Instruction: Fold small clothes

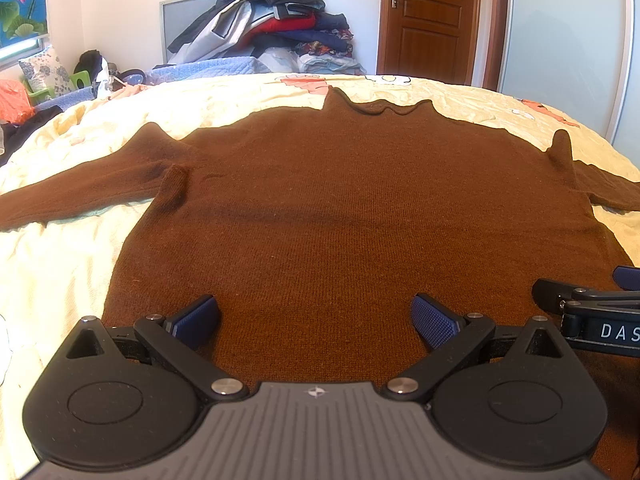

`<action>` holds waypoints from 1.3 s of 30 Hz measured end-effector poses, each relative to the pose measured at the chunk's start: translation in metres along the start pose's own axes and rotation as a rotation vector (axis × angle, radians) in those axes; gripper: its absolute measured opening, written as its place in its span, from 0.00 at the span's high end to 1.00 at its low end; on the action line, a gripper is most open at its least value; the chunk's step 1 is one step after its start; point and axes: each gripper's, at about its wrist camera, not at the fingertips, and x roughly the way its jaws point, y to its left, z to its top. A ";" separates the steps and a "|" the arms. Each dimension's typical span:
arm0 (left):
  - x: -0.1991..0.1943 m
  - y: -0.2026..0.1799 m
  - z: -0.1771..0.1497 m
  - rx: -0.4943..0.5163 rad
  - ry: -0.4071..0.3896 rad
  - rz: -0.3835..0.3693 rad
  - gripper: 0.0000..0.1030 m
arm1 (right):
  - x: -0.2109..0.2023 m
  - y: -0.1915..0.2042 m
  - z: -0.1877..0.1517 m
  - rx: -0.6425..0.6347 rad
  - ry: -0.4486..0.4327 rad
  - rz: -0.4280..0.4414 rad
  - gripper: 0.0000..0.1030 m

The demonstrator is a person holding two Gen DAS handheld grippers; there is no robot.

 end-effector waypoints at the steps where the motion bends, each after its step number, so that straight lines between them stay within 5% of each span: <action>1: 0.000 0.000 0.000 0.000 0.000 0.000 0.00 | 0.000 0.000 0.000 0.000 0.000 0.000 0.00; 14: 0.000 0.000 0.000 0.000 0.000 0.000 0.00 | 0.000 -0.001 0.001 -0.001 0.003 0.005 0.00; 17: 0.000 0.000 0.000 0.000 0.000 0.000 0.00 | -0.004 -0.021 0.011 0.044 0.015 0.097 0.00; 23: 0.000 0.000 0.000 -0.001 0.000 -0.001 0.00 | -0.016 -0.186 0.051 0.605 -0.147 0.241 0.00; 27: 0.000 0.000 0.000 -0.001 0.000 -0.001 0.00 | -0.001 -0.326 0.050 0.977 -0.212 0.177 0.00; 30: 0.000 0.000 0.000 -0.001 0.000 -0.001 0.00 | 0.011 -0.406 0.042 1.163 -0.202 0.054 0.10; 37: 0.000 0.000 0.000 -0.001 0.000 -0.002 0.00 | 0.038 -0.461 0.032 1.302 -0.241 0.058 0.24; 39: -0.001 0.000 0.000 -0.002 0.000 -0.002 0.00 | 0.045 -0.464 0.033 1.304 -0.232 0.046 0.47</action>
